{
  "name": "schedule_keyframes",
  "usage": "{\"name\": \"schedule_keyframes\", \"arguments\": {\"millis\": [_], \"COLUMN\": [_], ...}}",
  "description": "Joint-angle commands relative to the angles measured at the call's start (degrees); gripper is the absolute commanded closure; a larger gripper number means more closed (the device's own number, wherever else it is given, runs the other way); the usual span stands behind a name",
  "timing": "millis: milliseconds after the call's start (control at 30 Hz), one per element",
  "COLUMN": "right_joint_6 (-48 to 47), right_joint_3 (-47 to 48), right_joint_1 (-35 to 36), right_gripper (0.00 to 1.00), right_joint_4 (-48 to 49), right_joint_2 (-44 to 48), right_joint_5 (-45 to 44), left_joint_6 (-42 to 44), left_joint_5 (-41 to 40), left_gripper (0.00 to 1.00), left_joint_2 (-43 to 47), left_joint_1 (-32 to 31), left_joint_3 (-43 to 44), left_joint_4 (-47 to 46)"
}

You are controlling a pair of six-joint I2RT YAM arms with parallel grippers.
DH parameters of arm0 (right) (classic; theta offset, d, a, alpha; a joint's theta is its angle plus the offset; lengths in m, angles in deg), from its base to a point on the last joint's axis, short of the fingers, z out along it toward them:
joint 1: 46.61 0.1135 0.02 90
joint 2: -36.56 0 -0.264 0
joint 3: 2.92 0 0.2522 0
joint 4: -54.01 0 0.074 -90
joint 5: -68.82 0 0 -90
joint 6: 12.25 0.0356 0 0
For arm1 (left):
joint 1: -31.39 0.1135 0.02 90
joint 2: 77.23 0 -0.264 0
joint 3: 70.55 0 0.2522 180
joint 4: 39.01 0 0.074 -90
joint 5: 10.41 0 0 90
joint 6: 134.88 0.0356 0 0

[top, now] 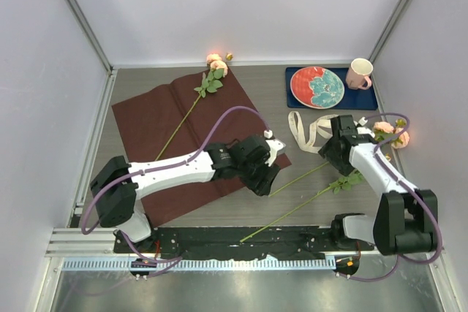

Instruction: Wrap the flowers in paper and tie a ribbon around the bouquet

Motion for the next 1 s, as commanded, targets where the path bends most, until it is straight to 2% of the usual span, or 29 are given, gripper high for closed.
{"name": "schedule_keyframes", "arguments": {"millis": [0, 67, 133, 300, 533, 633, 667, 733, 800, 867, 900, 967], "right_joint_6": [0.9, 2.2, 2.6, 3.4, 5.2, 6.6, 7.1, 7.6, 9.3, 11.5, 12.0, 12.4], "right_joint_3": [1.6, 3.9, 3.5, -1.5, -6.4, -6.0, -5.8, -5.8, -5.8, -5.4, -5.0, -4.4], "right_joint_1": [-0.4, -0.9, -1.8, -5.1, -5.5, -5.9, -6.0, -6.6, -7.0, -7.2, -7.1, -7.2], "right_gripper": [0.2, 0.06, 0.02, 0.1, 0.16, 0.33, 0.45, 0.56, 0.78, 0.94, 1.0, 1.0], "right_joint_4": [-7.3, -13.4, -15.8, -12.6, -5.3, -5.4, -5.6, -6.3, -7.5, -10.4, -11.4, -13.9], "right_joint_2": [8.2, 9.7, 11.7, 12.9, 5.7, 3.0, 2.6, 2.3, 3.6, 5.4, 6.6, 11.3], "right_joint_5": [-9.8, -12.2, -11.1, -6.0, -0.1, -0.7, -1.0, -1.2, -2.4, -3.7, -4.5, -5.5], "left_joint_6": [-0.9, -0.5, -0.1, -0.2, -1.1, -1.3, -1.6, -1.9, -2.2, -2.2, -2.2, -1.6], "left_joint_5": [0.4, 1.3, 0.7, -0.7, -1.9, -4.0, -4.3, -5.2, -5.4, -5.0, -4.7, -2.3], "left_gripper": [0.43, 0.43, 0.43, 0.42, 0.42, 0.43, 0.43, 0.43, 0.43, 0.42, 0.43, 0.42], "left_joint_2": [-0.4, -0.7, -0.6, 1.0, 3.3, 3.6, 3.8, 3.9, 3.4, 2.6, 2.4, 1.6], "left_joint_1": [-1.4, -1.5, -1.5, -1.5, -1.5, -1.5, -1.5, -1.5, -1.5, -1.4, -1.5, -1.5], "left_joint_3": [0.4, 0.4, 0.5, 1.4, 2.0, 2.7, 2.8, 2.8, 3.7, 5.4, 5.9, 7.4], "left_joint_4": [-6.9, -6.9, -6.7, -6.0, -3.7, -1.5, -1.5, -1.9, -1.7, -0.8, -0.5, -0.5]}}
